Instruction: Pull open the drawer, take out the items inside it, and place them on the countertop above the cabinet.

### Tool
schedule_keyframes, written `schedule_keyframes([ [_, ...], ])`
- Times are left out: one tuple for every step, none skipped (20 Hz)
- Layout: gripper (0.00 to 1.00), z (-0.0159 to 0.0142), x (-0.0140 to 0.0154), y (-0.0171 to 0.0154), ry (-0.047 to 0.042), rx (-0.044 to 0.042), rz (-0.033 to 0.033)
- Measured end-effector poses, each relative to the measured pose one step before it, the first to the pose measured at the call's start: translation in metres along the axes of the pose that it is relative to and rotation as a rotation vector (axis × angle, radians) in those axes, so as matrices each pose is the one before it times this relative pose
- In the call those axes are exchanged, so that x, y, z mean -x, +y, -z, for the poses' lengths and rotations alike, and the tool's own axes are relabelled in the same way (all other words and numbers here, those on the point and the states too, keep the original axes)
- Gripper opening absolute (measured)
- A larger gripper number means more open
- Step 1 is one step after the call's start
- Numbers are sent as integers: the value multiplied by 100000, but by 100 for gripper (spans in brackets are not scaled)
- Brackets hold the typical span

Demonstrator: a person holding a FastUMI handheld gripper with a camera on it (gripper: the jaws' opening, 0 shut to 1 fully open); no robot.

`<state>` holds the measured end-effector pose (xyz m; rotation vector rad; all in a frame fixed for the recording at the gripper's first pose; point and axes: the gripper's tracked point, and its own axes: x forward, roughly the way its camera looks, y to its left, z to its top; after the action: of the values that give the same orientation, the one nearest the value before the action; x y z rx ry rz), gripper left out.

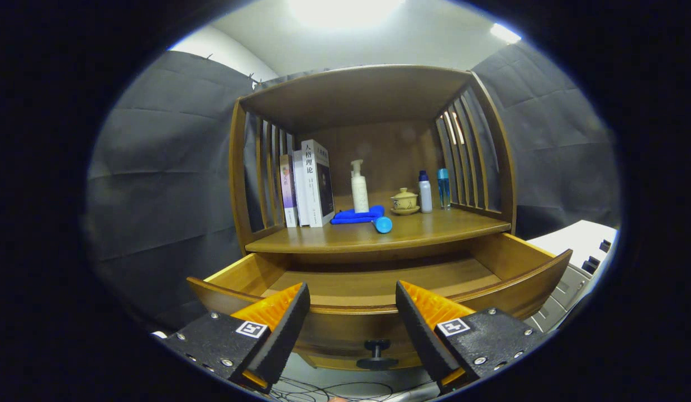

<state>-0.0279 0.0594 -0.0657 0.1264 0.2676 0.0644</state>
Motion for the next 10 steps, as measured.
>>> schedule_keyframes([
  [95, 17, 576, -34, -840, 555, 912],
  [95, -91, 437, -123, -398, 1403, 1248],
  [95, 128, 389, -14, -460, 1634, 136],
  [95, 333, 212, -75, 1025, 1493, 637],
  [95, 820, 369, -241, 1713, 925, 848],
  [95, 546, 258, -30, 661, 490, 504],
  [95, 434, -4, 27, 584, 191, 124],
  [94, 578, -93, 108, 1061, 722, -451],
  [94, 462, -265, -62, 1067, 1354, -127],
  [95, 275, -274, -168, 910, 1246, 197],
])
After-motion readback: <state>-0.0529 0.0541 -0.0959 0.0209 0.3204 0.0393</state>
